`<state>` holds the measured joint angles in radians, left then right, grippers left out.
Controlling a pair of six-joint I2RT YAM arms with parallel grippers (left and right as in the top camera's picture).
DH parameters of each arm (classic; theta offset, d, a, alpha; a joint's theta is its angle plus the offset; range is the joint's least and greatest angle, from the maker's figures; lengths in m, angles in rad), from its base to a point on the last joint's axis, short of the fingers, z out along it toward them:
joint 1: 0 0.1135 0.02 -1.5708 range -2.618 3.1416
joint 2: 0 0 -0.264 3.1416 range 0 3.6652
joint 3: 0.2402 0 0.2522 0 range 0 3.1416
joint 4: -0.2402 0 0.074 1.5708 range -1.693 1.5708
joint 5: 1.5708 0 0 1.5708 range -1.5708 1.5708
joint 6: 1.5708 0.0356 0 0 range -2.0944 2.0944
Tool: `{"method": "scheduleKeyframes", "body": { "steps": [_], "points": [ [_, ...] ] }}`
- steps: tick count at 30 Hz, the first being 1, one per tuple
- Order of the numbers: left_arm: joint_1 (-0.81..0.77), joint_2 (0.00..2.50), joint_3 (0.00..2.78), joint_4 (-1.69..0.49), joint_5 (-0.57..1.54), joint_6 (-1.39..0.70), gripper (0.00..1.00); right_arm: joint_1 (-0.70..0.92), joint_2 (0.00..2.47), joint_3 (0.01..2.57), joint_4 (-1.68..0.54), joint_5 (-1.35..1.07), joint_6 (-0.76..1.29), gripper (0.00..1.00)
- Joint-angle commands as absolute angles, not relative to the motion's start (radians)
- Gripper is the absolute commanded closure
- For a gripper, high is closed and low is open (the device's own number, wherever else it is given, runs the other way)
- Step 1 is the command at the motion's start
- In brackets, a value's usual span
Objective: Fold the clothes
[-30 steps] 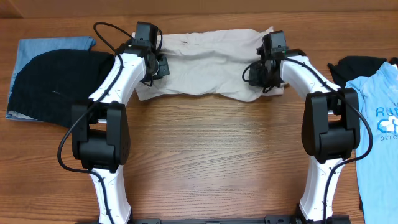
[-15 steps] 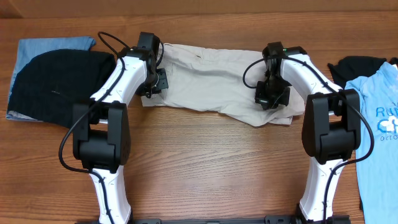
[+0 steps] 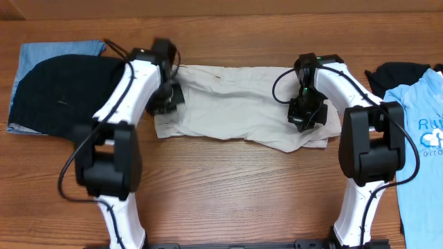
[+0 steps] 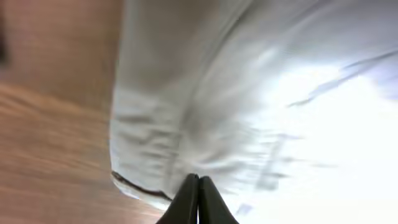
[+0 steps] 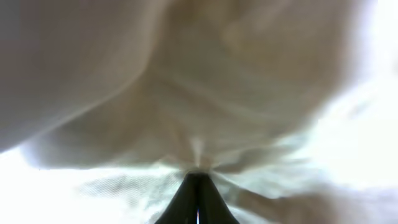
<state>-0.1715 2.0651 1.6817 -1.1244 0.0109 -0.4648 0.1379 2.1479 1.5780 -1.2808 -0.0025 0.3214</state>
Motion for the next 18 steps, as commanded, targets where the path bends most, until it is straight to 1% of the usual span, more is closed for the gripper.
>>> {"method": "scheduleKeyframes", "body": {
  "steps": [1, 3, 5, 8, 15, 18],
  "points": [
    [-0.225, 1.881, 1.789, -1.039, 0.057, -0.482, 0.95, 0.134, 2.035, 1.621, -1.280, -0.054, 0.327, 0.96],
    [-0.252, 1.872, 1.789, -1.007, 0.056, -0.479, 0.96, 0.135, 2.004, 1.631, -1.267, -0.140, 0.257, 0.96],
    [-0.278, 1.896, 1.789, -0.995, 0.056, -0.479, 0.96, 0.135, 1.990, 1.631, -1.242, -0.213, 0.250, 0.96],
    [-0.327, 2.002, 1.789, -0.989, 0.062, -0.474, 0.96, 0.147, 2.001, 1.629, -1.116, -0.448, 0.140, 0.96],
    [-0.335, 2.133, 1.789, -0.901, 0.078, -0.471, 0.96, 0.212, 2.008, 1.627, -0.913, -0.461, 0.141, 0.96],
    [-0.332, 2.150, 1.789, -0.856, 0.046, -0.471, 0.96, 0.234, 2.012, 1.622, -0.883, -0.389, 0.157, 0.96]
  ]
}}
